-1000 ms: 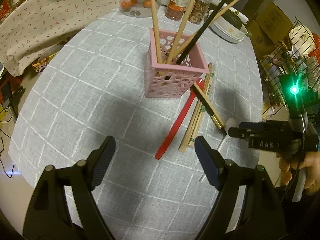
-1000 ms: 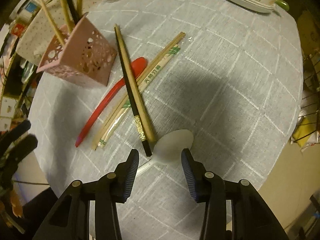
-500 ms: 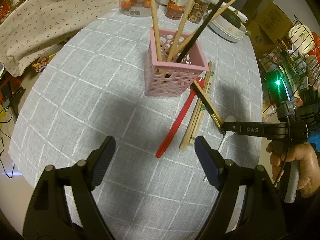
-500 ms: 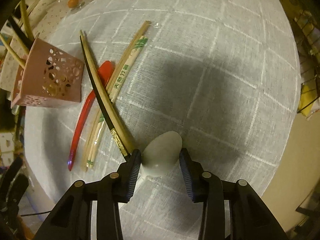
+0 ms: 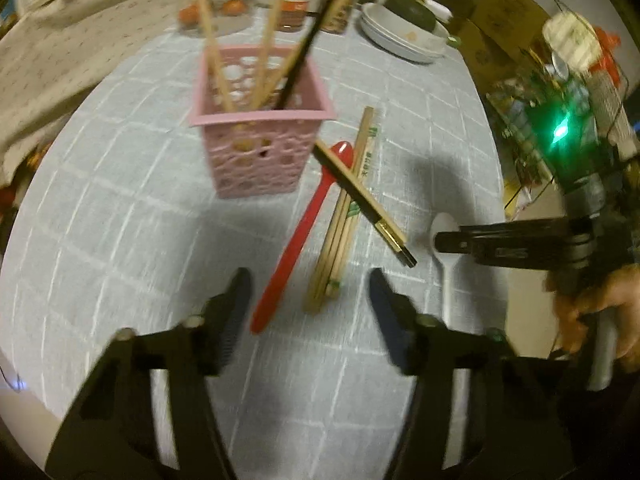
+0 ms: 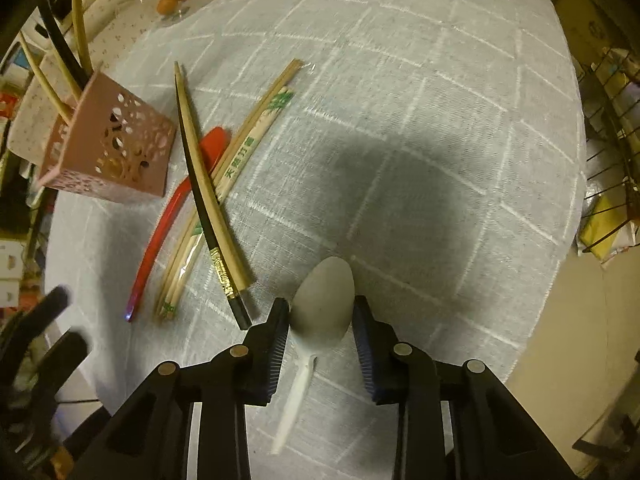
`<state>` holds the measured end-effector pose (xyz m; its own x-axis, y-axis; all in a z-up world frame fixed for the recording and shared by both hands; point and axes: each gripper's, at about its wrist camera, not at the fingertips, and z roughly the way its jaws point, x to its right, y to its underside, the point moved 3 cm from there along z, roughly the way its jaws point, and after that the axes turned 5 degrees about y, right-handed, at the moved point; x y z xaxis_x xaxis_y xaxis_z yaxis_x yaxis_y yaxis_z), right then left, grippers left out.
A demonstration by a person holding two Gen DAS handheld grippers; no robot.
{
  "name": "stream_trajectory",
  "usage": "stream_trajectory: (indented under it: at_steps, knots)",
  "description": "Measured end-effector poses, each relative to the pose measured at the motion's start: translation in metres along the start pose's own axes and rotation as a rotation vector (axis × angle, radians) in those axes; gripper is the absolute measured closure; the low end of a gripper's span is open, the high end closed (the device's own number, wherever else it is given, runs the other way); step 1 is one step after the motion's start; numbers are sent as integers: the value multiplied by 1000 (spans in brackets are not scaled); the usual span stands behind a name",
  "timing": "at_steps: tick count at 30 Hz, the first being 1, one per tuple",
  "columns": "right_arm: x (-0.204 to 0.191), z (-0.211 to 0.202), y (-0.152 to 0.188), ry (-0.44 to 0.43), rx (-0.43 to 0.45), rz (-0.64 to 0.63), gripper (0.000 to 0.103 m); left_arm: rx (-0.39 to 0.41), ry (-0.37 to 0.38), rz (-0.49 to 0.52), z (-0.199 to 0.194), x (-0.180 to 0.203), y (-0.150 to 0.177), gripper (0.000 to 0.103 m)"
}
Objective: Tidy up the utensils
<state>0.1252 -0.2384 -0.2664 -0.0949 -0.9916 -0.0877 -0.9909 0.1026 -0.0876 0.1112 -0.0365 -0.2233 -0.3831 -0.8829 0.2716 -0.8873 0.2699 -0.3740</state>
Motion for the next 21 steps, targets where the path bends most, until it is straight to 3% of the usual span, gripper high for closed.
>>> stream_trajectory:
  at_steps: [1, 3, 5, 7, 10, 21]
  knots:
    - [2, -2, 0, -8, 0, -6, 78, 2, 2, 13, 4, 1, -1, 60]
    - [4, -5, 2, -25, -5, -18, 86, 6, 8, 52, 21, 3, -4, 62]
    - [10, -8, 7, -33, -7, -34, 87, -13, -8, 71, 35, 1, -4, 65]
    - [11, -9, 7, -41, -8, -38, 87, -47, -31, 70, 48, -3, -4, 77]
    - [18, -11, 5, -49, -9, -40, 88, -71, -47, 32, 56, -12, -1, 85]
    - [33, -26, 12, -70, -23, -54, 90, -155, -7, 25, 36, -16, 24, 91]
